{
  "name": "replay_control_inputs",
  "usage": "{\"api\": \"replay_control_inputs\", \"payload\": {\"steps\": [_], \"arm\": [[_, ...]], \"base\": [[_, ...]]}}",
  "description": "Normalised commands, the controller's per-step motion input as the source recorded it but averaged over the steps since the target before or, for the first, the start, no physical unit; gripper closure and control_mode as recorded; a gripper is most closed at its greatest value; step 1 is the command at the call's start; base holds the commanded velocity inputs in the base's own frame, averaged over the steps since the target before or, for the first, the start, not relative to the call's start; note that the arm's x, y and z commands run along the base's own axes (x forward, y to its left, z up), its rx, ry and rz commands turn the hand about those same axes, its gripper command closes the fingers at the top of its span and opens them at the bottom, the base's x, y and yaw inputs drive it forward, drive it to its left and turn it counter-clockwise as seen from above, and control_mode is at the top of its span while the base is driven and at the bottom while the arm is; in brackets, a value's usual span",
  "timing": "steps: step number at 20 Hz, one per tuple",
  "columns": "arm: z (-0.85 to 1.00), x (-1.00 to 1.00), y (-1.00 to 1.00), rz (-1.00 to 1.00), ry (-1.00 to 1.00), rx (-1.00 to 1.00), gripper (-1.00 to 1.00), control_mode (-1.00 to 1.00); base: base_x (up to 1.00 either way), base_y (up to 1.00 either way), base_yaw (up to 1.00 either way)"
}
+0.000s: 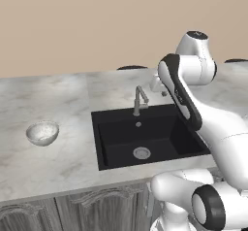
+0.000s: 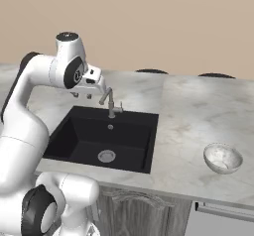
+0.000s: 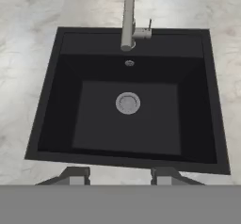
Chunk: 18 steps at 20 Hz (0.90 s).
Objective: Rinse each bowl for a few seconds and place them down in the sink or on the counter.
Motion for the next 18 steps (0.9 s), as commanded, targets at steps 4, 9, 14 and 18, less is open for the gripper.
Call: {"api": "replay_control_inputs", "payload": {"steps": [4, 9, 14, 18], "arm": [[0.0, -0.26, 0.0, 0.0, -0.1, 0.0, -1.0, -1.0], [0.0, -0.38, -0.02, 0.0, -0.15, 0.0, -1.0, -1.0], [0.0, -0.23, -0.06, 0.0, -0.16, 0.0, -1.0, -1.0], [-0.01, -0.06, -0.06, 0.0, -0.12, 0.0, -1.0, -1.0]], "base": [[0.0, 0.0, 0.0], [0.0, 0.0, 0.0], [0.0, 0.0, 0.0], [0.0, 0.0, 0.0]]}}
